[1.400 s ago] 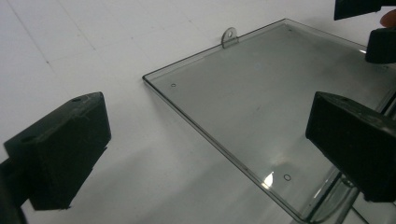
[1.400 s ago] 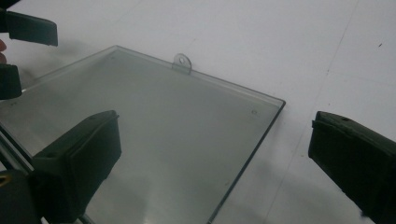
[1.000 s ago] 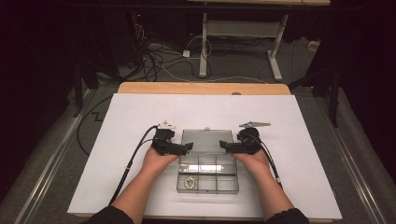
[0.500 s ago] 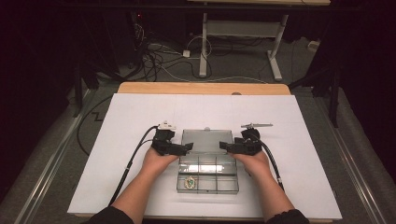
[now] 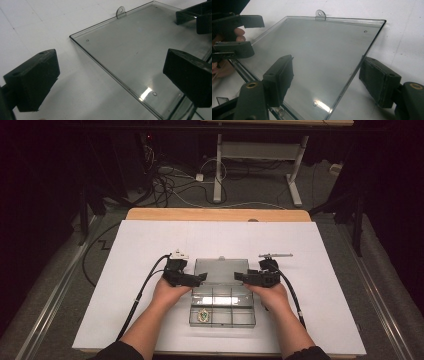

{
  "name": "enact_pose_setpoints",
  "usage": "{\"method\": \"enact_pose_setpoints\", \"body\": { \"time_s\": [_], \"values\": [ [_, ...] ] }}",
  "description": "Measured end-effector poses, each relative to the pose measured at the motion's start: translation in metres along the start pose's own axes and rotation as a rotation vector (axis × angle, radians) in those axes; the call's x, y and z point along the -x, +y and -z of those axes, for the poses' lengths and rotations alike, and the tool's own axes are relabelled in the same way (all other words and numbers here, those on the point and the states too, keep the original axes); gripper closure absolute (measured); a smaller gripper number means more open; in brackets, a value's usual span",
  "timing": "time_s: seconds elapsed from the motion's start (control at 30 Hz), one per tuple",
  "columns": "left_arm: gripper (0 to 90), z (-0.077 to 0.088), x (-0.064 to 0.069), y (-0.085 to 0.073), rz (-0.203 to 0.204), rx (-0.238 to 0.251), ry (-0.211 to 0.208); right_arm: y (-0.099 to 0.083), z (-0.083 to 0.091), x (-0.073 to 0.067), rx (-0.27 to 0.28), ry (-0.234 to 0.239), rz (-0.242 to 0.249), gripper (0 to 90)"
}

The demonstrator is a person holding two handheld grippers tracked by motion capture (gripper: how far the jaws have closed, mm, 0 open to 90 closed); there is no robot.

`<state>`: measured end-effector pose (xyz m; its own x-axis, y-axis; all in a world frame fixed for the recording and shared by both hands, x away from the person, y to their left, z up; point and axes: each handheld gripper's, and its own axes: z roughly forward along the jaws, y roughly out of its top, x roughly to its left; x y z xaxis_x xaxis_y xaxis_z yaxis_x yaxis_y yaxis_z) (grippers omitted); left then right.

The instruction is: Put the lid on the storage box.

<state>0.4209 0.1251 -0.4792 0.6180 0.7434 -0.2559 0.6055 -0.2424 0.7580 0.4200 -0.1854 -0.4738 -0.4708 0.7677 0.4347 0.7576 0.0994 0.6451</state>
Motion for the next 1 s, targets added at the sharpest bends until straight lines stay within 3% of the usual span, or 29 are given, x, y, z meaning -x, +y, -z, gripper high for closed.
{"method": "enact_pose_setpoints", "body": {
  "time_s": [0.3,0.63,1.0],
  "values": [
    [4.1,0.006,-0.002,0.001,-0.001,0.007,-0.035,-0.002,0.006,-0.005,0.074,-0.016,0.047,37.5],
    [26.4,0.011,0.006,0.002,-0.033,0.052,-0.111,-0.005,0.017,-0.013,0.155,-0.065,0.146,47.5],
    [45.7,0.024,0.012,-0.002,-0.072,0.119,-0.11,-0.006,0.036,-0.019,0.202,-0.105,0.248,64.6]
  ]
}}
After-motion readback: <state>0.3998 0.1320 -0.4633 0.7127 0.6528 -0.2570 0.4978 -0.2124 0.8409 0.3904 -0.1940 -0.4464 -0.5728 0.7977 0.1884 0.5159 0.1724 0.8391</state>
